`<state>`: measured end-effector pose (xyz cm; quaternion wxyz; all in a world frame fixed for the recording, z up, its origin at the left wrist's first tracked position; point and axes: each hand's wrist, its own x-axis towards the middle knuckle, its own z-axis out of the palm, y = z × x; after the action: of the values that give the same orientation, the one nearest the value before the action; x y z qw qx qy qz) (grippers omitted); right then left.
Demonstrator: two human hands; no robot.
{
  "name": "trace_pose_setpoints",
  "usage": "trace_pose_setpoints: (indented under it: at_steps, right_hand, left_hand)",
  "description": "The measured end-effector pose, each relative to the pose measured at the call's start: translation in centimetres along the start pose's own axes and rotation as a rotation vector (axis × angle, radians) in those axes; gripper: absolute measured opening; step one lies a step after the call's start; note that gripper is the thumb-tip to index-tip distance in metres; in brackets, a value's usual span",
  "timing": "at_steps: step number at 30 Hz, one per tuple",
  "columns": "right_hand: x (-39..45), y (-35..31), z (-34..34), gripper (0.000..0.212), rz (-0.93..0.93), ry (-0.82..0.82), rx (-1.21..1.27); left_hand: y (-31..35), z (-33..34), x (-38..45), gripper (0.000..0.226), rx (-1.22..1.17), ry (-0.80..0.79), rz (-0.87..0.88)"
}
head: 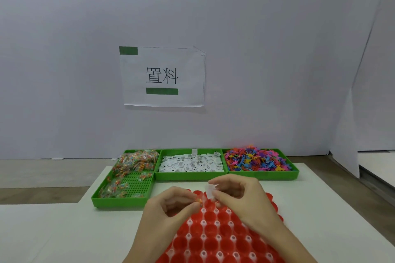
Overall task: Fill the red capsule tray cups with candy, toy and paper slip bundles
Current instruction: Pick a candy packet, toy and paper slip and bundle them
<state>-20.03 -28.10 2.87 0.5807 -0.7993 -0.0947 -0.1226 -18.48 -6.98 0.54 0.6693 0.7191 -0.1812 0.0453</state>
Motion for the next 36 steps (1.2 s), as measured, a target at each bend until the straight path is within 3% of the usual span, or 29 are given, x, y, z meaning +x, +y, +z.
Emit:
trace_pose_setpoints:
  at_steps: [6,14,19,23,26,30,33,36]
  right_hand:
    - [0.0,-0.3,-0.1,0.008,0.004,-0.095,0.082]
    - [-0.3,-0.5,-0.4,0.014,0.015,-0.192,0.082]
    - [-0.5,-0.7,-0.8,0.012,0.032,-0.243,0.024]
    - [-0.8,-0.7,-1.5,0.017,0.058,-0.260,0.008]
    - [-0.8,-0.5,-3.0,0.019,0.089,-0.170,0.055]
    - [-0.1,1.0,-6.1,0.025,0.170,0.157,0.103]
    - [0.5,3.2,-8.2,0.023,0.244,0.350,-0.105]
    - [0.5,4.9,-10.0,0.014,0.369,0.401,-0.345]
  left_hand:
    - [0.3,0.6,-0.2,0.012,-0.015,0.016,0.009]
    - [0.6,1.0,-0.5,0.014,-0.032,0.040,0.044]
    - [0.6,1.2,-0.6,0.031,-0.058,0.077,0.065]
    - [0.6,1.0,-0.6,0.016,0.034,0.053,0.073]
    - [0.5,0.5,-0.4,0.011,0.082,0.052,0.100]
    - [-0.5,-0.6,0.3,0.010,0.136,0.099,0.068]
    - [-1.6,-0.9,0.3,0.009,0.170,0.065,0.035]
    - [-2.4,-1.2,0.3,0.007,0.173,0.123,-0.006]
